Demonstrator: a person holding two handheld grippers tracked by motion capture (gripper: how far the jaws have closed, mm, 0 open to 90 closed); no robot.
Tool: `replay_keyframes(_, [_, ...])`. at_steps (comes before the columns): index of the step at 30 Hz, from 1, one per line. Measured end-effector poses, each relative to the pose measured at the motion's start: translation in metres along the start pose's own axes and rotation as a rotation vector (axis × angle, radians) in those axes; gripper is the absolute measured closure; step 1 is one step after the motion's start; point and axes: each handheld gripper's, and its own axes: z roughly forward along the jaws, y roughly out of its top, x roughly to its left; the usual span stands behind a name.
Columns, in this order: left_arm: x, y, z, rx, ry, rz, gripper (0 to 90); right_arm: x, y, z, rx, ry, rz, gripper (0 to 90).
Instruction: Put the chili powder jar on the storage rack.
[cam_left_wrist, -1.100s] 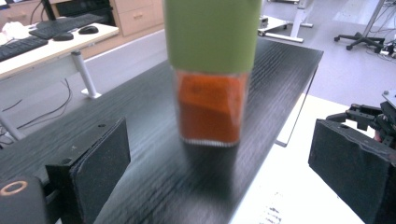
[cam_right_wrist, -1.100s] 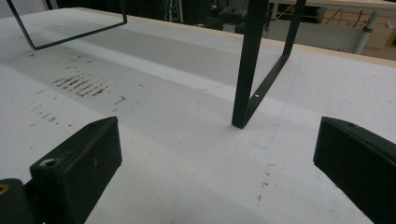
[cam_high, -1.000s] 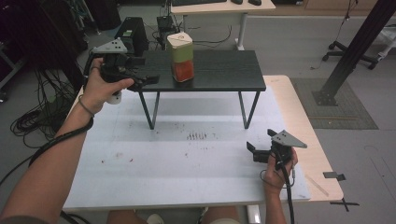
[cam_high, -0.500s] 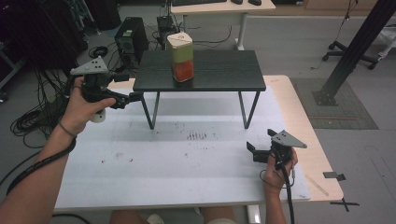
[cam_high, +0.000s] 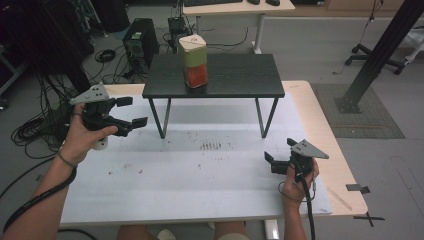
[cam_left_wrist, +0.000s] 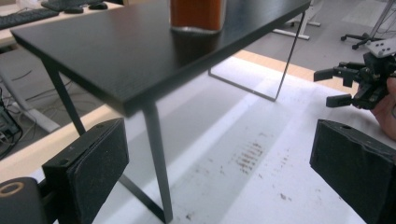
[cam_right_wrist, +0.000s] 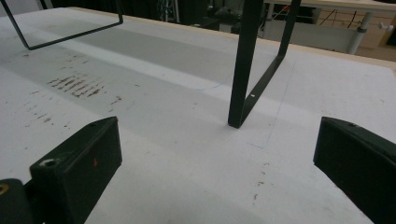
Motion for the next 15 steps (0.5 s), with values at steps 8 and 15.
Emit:
replay_keyframes(8, [0.0, -0.013, -0.004, 0.016, -0.003, -0.012, 4.3, 0.0, 0.0, -0.001, 0.002, -0.011, 0.0, 1.0])
replay_keyframes(15, [0.0, -0.021, -0.006, 0.022, -0.006, -0.02, 4.1, 0.001, 0.0, 0.0, 0.009, -0.013, -0.004, 1.0])
